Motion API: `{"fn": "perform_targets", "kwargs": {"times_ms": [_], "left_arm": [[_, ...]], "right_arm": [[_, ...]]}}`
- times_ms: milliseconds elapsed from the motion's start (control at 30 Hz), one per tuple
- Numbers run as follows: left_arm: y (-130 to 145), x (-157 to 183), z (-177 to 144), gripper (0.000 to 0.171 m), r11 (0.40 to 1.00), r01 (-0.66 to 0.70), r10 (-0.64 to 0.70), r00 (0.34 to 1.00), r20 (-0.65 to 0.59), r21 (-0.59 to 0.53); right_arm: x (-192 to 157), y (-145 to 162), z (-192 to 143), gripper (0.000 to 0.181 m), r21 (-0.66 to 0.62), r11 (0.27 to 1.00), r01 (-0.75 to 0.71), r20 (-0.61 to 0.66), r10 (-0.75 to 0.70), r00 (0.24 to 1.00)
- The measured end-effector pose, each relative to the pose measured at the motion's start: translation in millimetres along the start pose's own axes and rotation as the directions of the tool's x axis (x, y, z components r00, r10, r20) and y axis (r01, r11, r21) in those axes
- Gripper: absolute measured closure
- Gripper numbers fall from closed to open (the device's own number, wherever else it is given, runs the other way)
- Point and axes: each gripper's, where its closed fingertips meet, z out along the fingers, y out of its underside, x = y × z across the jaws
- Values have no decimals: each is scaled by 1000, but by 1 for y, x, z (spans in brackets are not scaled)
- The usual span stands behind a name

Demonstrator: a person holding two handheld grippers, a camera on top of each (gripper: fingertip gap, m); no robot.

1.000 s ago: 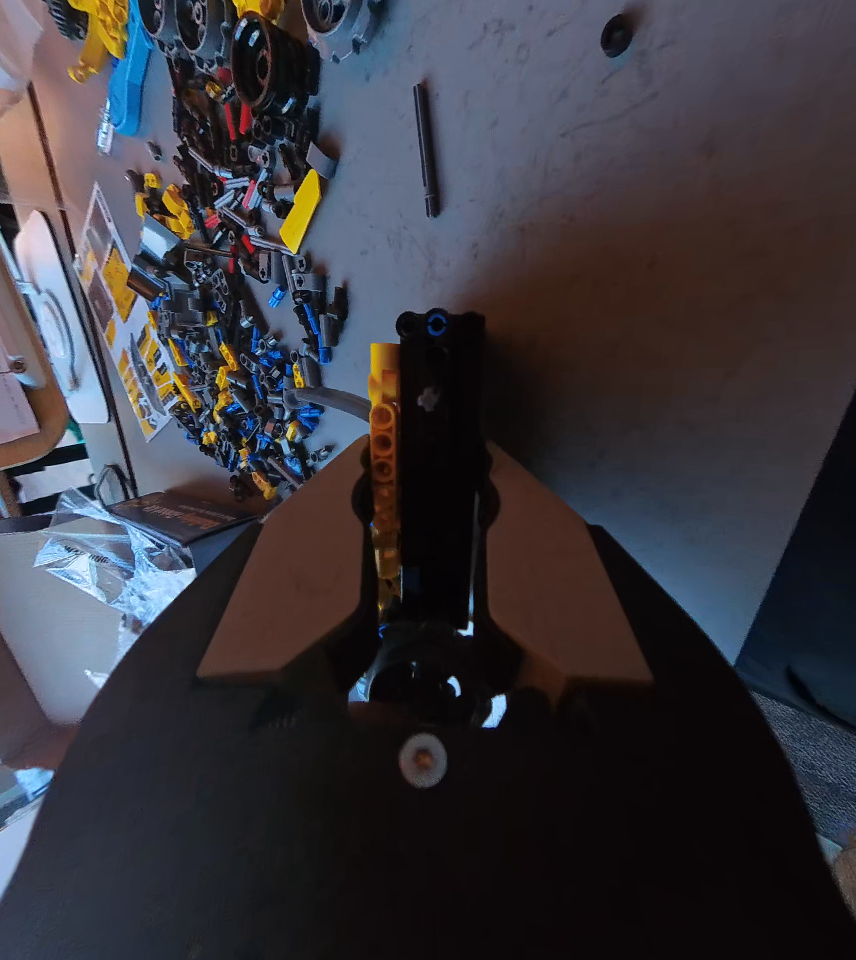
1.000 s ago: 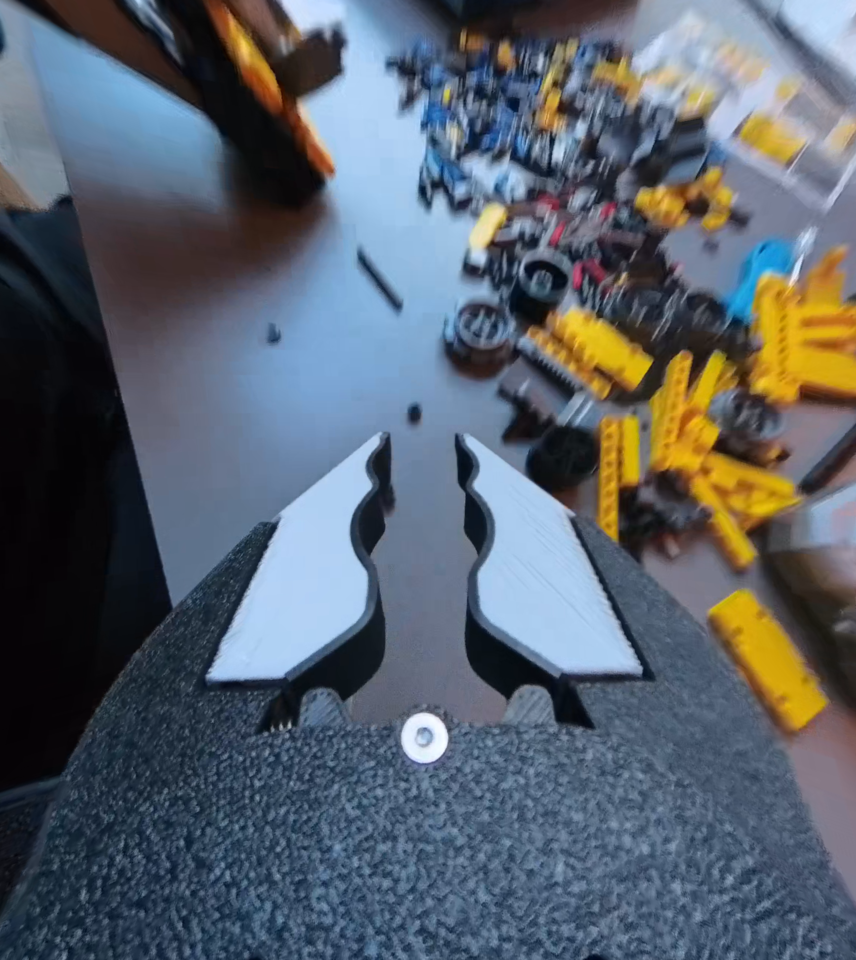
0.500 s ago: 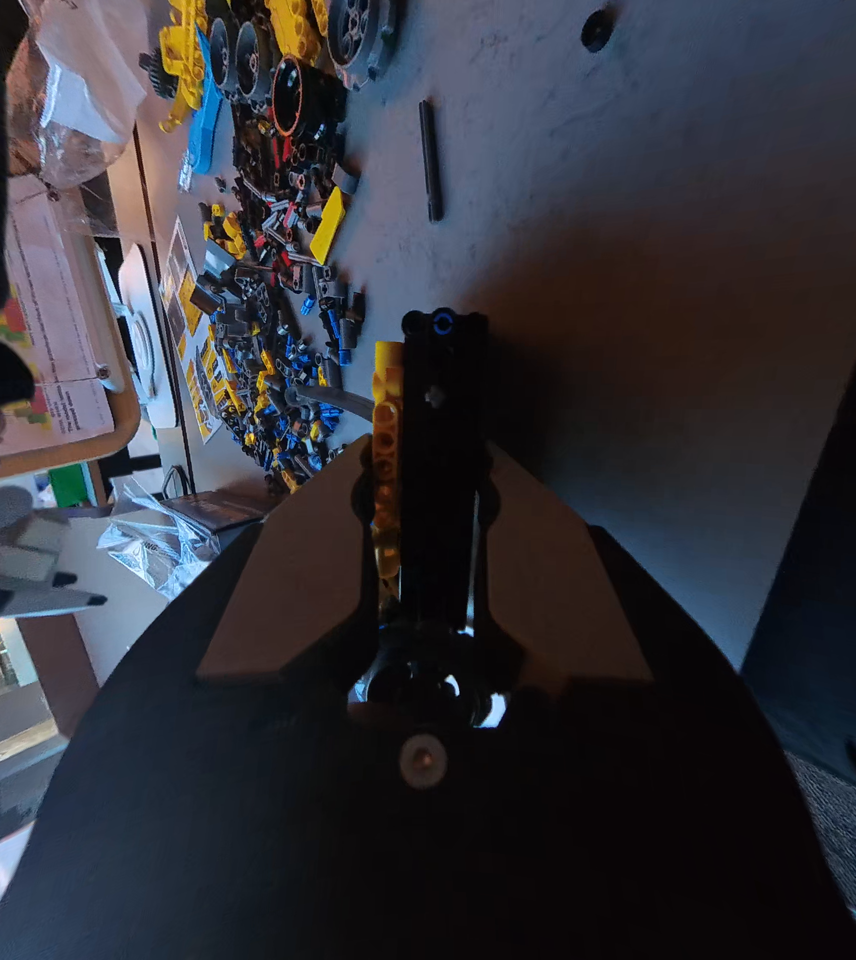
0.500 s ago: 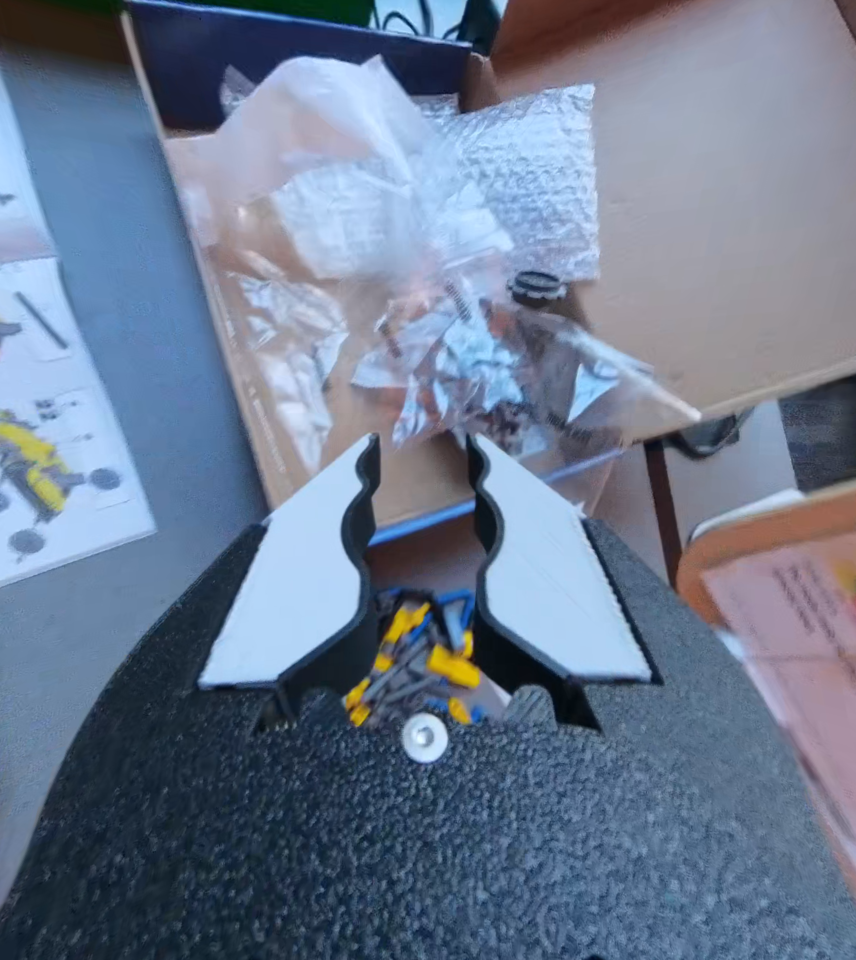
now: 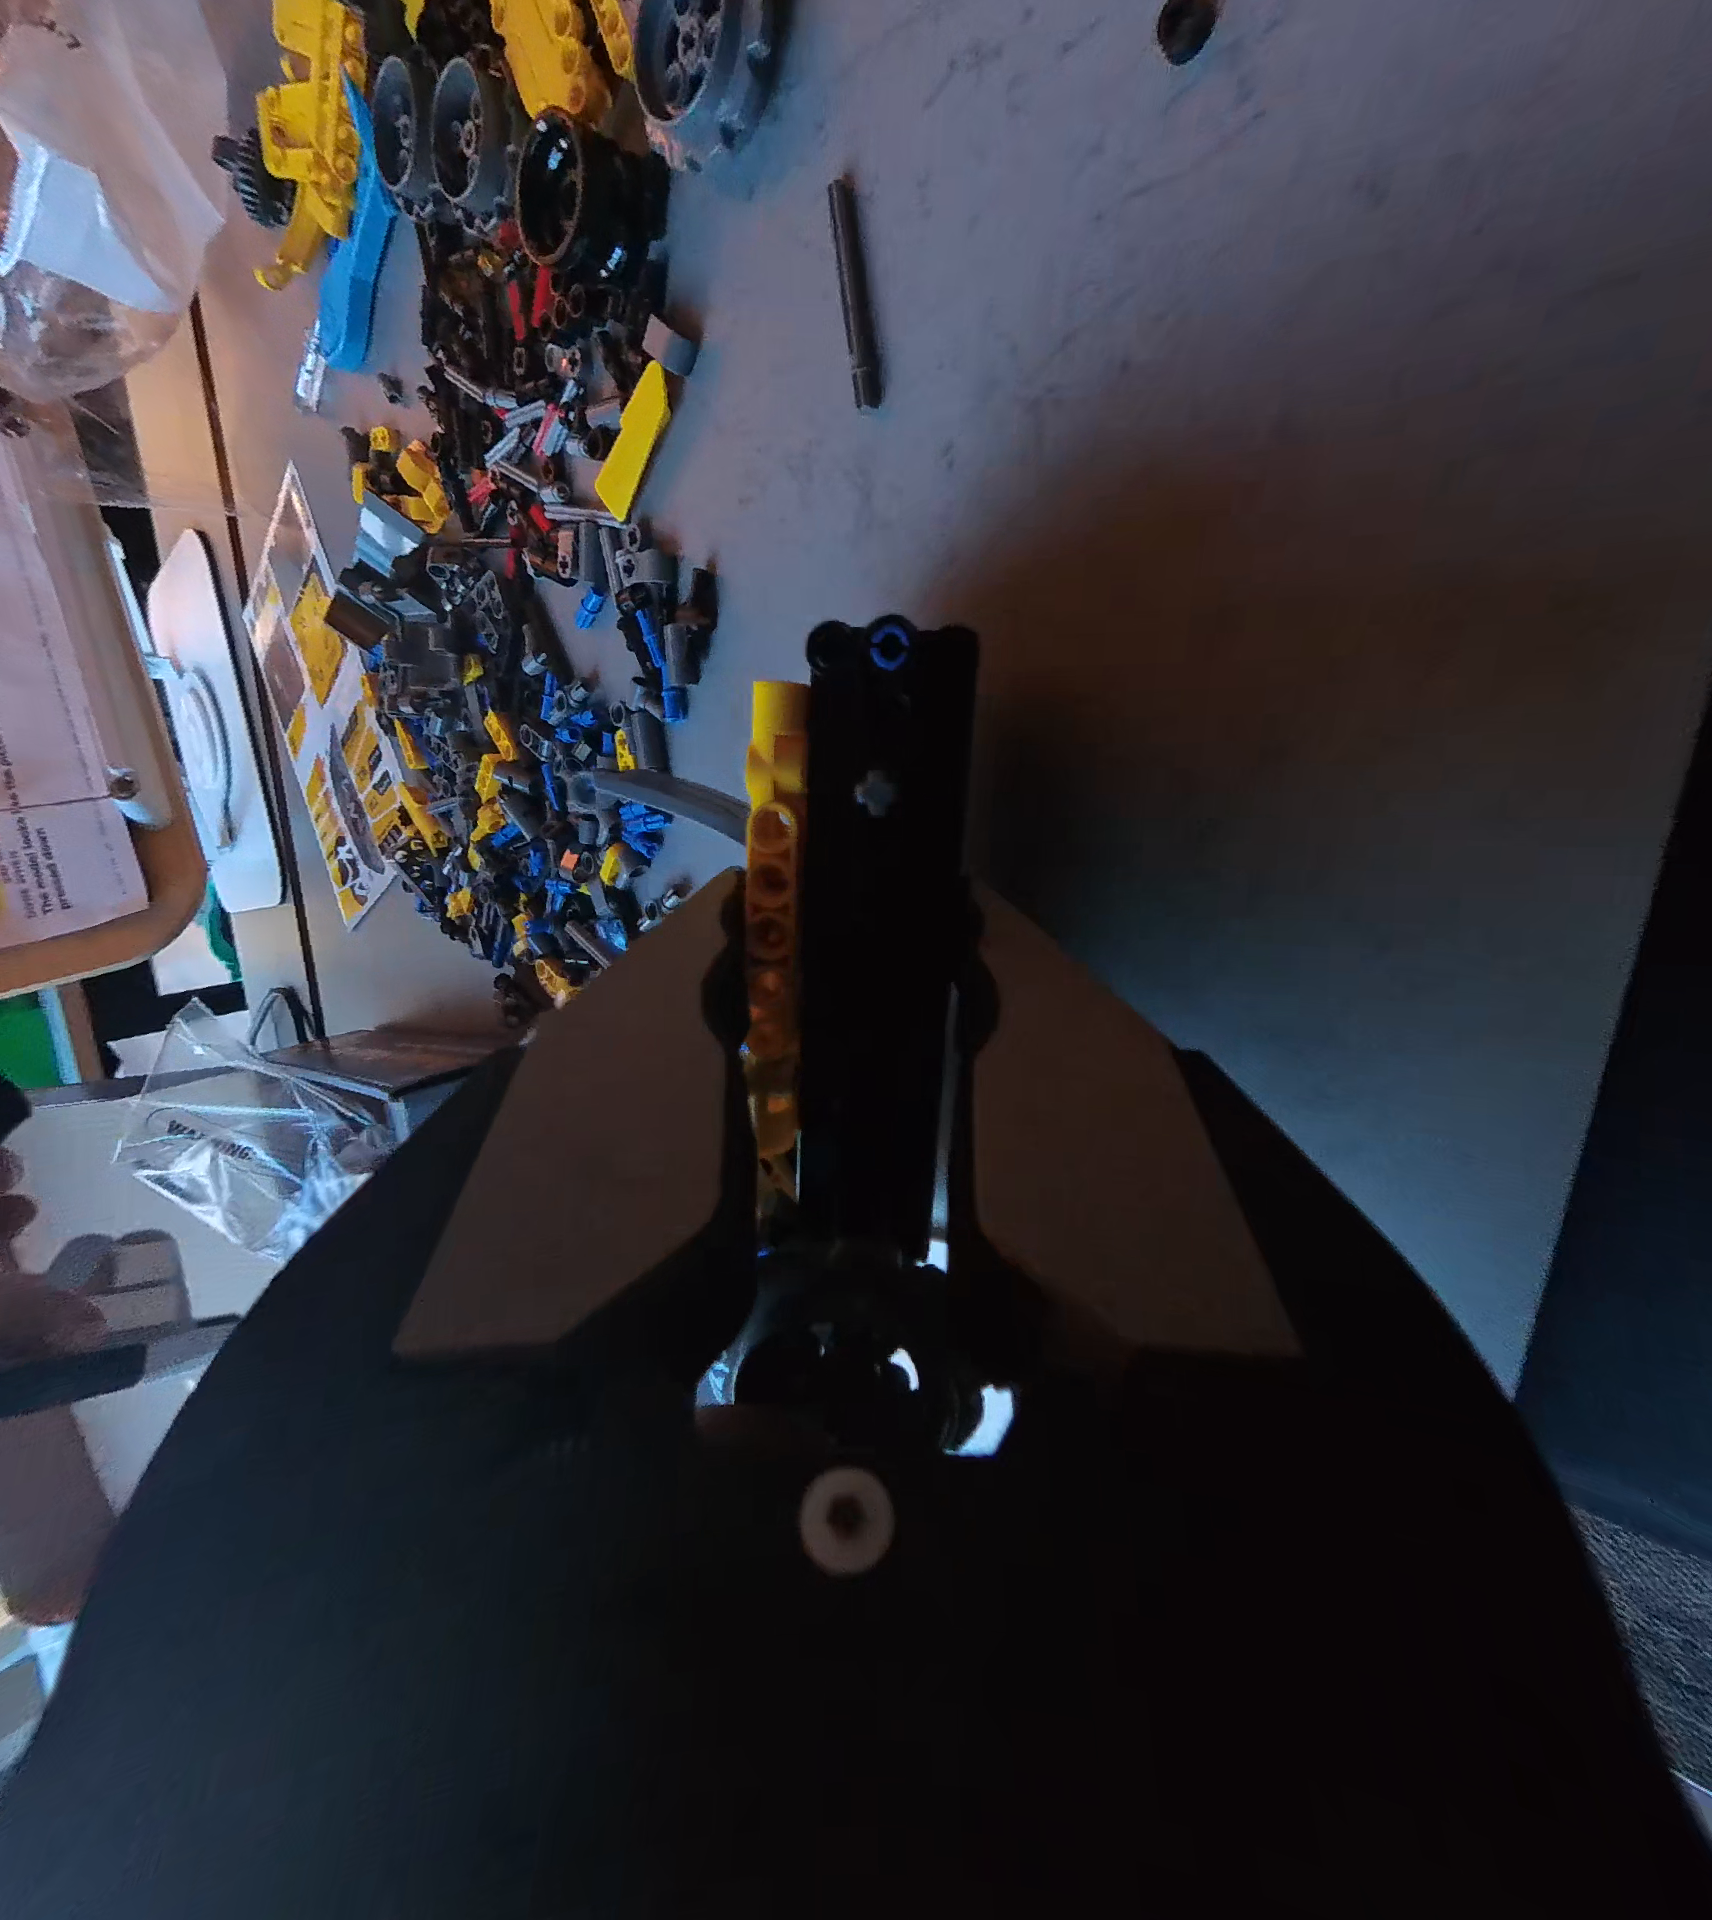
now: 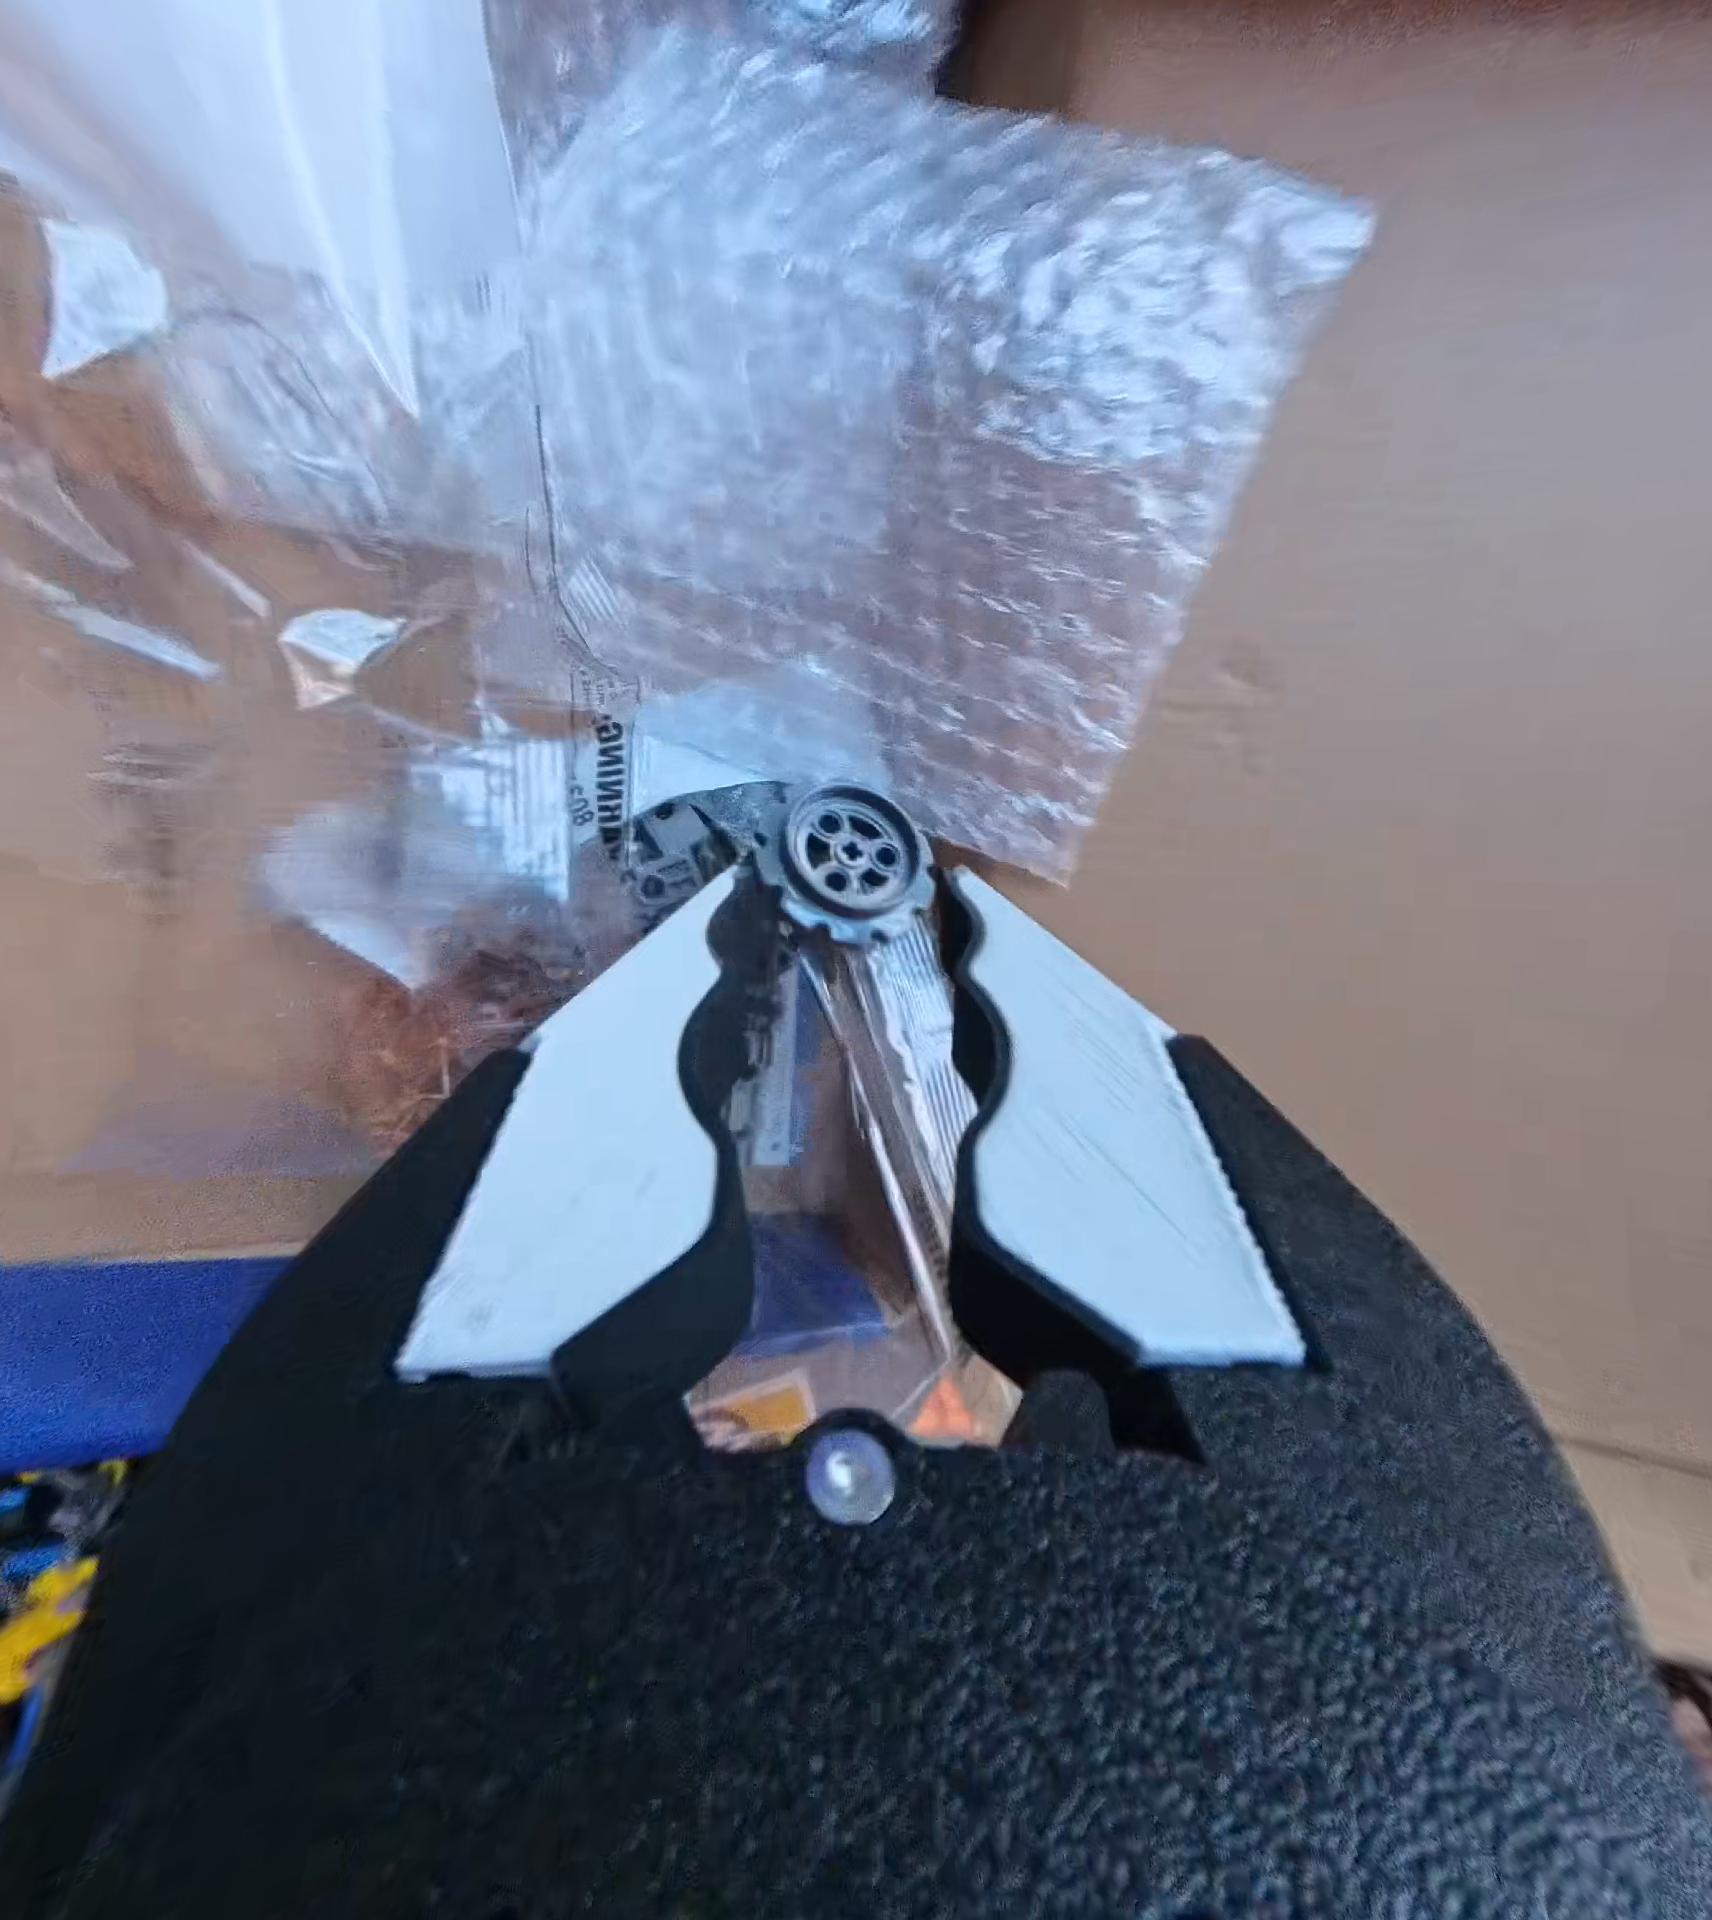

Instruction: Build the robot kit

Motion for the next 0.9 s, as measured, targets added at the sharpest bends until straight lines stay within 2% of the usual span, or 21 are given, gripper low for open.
{"fn": "perform_targets", "kwargs": {"times_ms": [33,100,233,333,400,500,600,700,767,833,900], "left_arm": [[1,0,0,138,1000,7,-7,1000,-11,0],[2,-2,1,138,1000,18,-18,1000,-16,-6],[2,-4,2,138,999,34,-34,999,-28,-14],[2,-4,3,138,999,33,-34,999,-32,-14],[2,-4,3,138,999,31,-32,999,-33,-15],[4,-5,4,137,1000,25,-26,999,-35,-19],[7,-8,7,138,999,24,-25,999,-47,-26],[9,-11,9,138,999,17,-20,997,-79,-36],[10,-14,9,137,999,34,-38,992,-118,-31],[12,-18,8,137,998,50,-55,985,-164,-32],[11,-19,6,138,998,57,-60,973,-222,-21]], "right_arm": [[3,1,7,145,-39,999,5,16,-5,1000],[4,3,20,140,-100,995,-15,57,21,998],[1,9,39,147,-160,985,-68,80,82,993],[-3,8,39,147,-140,989,-44,55,52,997],[-2,4,26,147,-100,994,-35,14,37,999],[-5,-2,-12,147,-19,1000,-12,-57,11,998],[-11,0,-70,147,65,998,-5,-152,15,988],[-34,12,-137,147,180,980,-87,-167,117,979],[-68,34,-185,147,243,956,-164,-159,206,965],[-127,72,-223,147,254,935,-246,-108,281,954],[-196,124,-251,147,240,915,-325,-75,351,933]]}}
